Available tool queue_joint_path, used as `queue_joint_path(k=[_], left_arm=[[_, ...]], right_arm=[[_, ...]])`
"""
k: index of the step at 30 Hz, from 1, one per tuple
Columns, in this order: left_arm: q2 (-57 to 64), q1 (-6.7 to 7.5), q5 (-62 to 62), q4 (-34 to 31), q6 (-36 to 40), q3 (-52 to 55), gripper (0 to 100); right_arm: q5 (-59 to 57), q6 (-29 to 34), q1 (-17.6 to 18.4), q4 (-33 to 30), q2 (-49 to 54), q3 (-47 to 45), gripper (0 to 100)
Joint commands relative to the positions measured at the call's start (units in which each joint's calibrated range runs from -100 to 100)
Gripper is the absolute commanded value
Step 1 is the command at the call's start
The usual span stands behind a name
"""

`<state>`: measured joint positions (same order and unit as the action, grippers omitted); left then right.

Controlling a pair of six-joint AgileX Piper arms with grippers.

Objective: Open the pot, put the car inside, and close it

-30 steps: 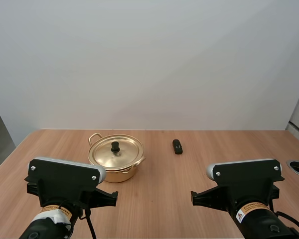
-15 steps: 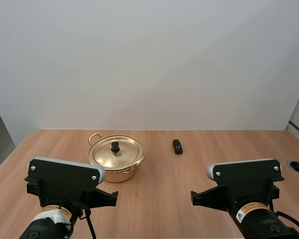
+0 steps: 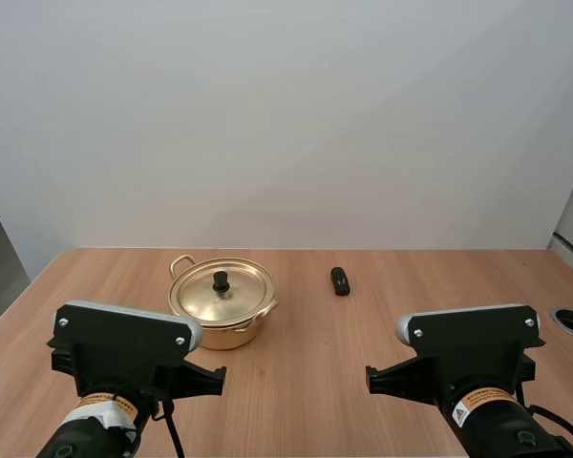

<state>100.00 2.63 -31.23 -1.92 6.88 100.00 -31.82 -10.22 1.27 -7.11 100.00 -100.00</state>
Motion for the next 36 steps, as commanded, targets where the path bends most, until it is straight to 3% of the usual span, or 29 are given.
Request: queue_joint_path(k=[1, 12, 16, 19, 21, 26, 29, 34, 36], left_arm=[[0.00, -0.03, 0.04, -0.07, -0.03, 0.00, 0], [0.00, -0.03, 0.04, -0.21, -0.25, 0.00, 0], [0.00, -0.03, 0.84, -0.44, -0.36, -6.18, 0], [0.00, -0.03, 0.89, -2.82, -0.36, -13.69, 0], [0.00, -0.03, -2.35, -5.09, -0.36, -18.30, 0], [0.00, -0.21, -8.56, -2.63, -0.36, -27.48, 0], [0.00, -0.66, -9.48, 0.00, -4.69, -30.74, 0], [-9.12, -2.20, -35.92, 18.40, -25.20, -35.78, 0], [-14.39, -2.67, -39.57, 20.63, -27.62, -38.31, 0]], right_arm=[[0.05, -0.04, 0.03, 0.03, 0.00, 0.00, 0], [1.88, -0.04, 0.03, -0.26, 0.00, 0.00, 0], [14.39, -0.16, 0.03, -10.56, 0.00, 0.00, 0], [14.76, -0.16, 0.03, -18.24, 0.00, 3.16, 0], [11.71, -0.16, 0.03, -19.95, 0.00, 6.92, 0], [-4.12, 0.07, 0.09, -18.24, 0.00, 18.54, 0], [-14.60, -1.81, 0.09, -12.43, 0.00, 23.99, 0], [-18.43, -18.53, 0.09, -1.80, -3.54, 26.31, 0], [-18.60, -22.17, 0.09, 1.39, -4.87, 26.87, 0]])
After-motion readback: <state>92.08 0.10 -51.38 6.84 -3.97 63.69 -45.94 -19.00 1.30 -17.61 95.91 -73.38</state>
